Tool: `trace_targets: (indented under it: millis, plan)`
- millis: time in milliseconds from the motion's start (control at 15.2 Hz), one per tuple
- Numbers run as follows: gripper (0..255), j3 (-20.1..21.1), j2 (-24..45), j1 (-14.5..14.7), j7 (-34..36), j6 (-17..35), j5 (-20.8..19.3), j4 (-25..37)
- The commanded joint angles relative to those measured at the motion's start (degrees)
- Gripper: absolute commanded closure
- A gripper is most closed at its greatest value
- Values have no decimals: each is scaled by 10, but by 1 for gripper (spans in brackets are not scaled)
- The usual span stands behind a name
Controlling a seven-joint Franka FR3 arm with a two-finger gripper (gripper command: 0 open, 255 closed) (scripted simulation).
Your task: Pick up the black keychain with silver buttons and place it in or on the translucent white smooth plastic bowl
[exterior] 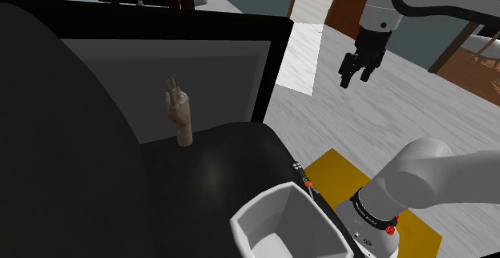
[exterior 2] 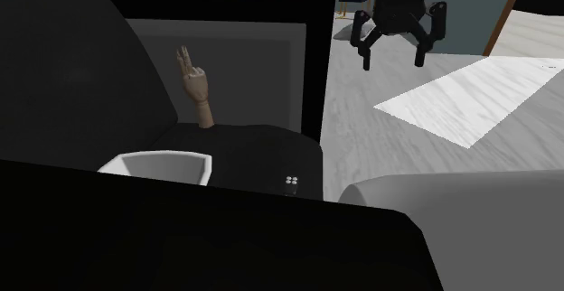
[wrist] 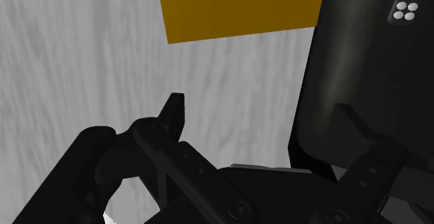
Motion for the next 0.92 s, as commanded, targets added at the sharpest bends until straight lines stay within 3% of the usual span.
trace_targets:
  millis: [0, 462, 858]
  plan:
    - [0, 0, 0, 0, 0, 0, 0, 0]
    - [0, 76, -91, 32, 81, 66, 57, -135]
    - [0, 159, -140, 78, 156, 128, 123, -228]
